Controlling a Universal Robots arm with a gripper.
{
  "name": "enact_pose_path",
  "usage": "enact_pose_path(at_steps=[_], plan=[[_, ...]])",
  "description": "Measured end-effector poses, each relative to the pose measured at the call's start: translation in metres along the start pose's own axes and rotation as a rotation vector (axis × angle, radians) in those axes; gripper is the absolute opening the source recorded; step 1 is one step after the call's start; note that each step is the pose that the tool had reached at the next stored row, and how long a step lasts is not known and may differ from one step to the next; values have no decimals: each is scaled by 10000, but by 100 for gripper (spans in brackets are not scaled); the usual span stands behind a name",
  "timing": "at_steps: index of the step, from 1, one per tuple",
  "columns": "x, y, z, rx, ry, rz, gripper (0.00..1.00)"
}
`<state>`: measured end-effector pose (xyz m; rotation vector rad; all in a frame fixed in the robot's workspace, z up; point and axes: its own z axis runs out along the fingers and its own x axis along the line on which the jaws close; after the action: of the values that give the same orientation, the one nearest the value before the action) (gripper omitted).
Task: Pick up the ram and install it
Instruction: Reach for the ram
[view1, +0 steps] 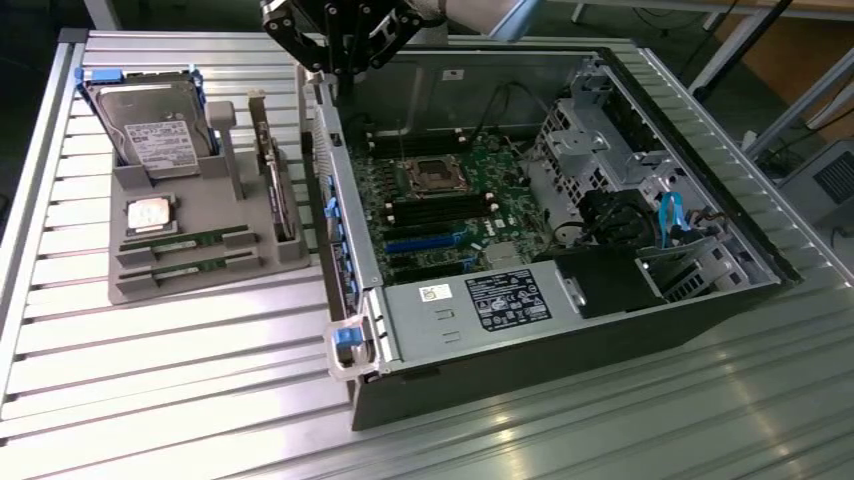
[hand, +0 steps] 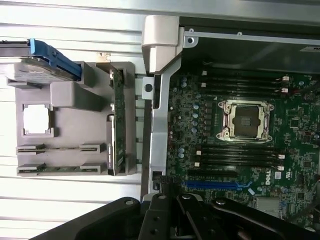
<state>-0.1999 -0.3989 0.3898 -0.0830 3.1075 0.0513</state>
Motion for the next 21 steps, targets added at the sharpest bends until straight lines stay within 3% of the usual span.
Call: enact_pose_path(at_steps=[9,21], plan=[[219,12,-7,1,1,0,10],[591,32,-19,1,0,0,10]])
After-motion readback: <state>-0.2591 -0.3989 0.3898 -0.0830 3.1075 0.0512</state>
